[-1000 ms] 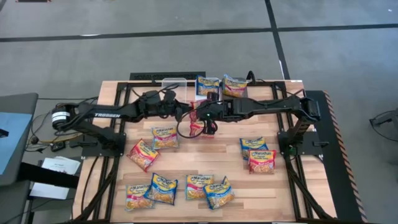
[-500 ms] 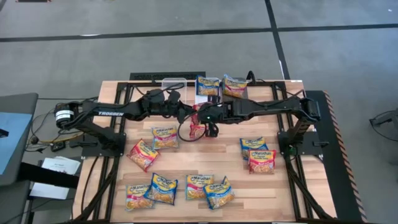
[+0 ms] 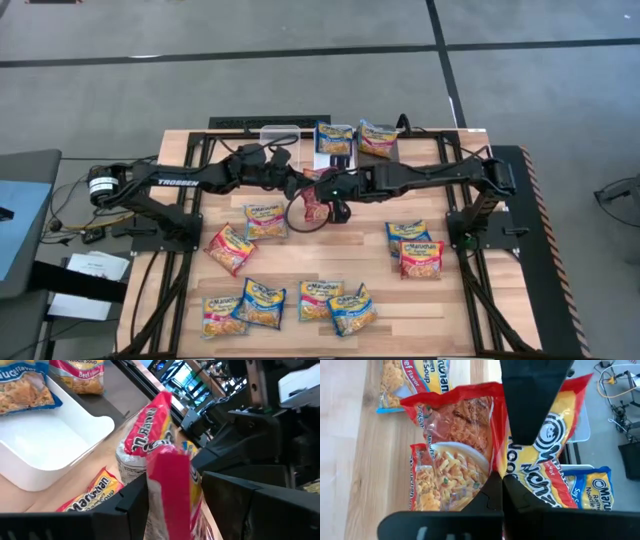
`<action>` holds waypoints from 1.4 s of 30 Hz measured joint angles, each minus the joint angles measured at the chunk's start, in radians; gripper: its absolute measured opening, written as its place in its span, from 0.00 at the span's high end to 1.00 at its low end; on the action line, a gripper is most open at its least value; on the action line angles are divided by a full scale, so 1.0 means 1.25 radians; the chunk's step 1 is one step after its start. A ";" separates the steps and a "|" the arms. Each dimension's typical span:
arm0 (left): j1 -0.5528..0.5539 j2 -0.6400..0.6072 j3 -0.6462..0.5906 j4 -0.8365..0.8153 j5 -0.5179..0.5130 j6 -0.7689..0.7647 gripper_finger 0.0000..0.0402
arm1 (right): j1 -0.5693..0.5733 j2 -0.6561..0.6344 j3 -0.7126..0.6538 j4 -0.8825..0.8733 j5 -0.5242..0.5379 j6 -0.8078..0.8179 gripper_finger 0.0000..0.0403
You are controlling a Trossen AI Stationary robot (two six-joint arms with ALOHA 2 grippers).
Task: Sort Maruchan noodles
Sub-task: Put the red noodle pack into the transparent bin
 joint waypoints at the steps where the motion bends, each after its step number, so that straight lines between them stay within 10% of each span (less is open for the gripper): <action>1: 0.000 0.000 0.000 -0.005 0.001 0.007 0.60 | 0.002 0.000 0.000 0.001 0.002 0.000 0.99; 16: -0.001 0.000 0.000 -0.001 -0.015 0.077 0.98 | 0.003 0.000 0.000 0.010 0.002 0.000 0.99; 42: 0.050 0.000 -0.001 -0.019 0.015 0.190 1.00 | 0.045 -0.070 0.004 0.009 0.199 0.006 0.47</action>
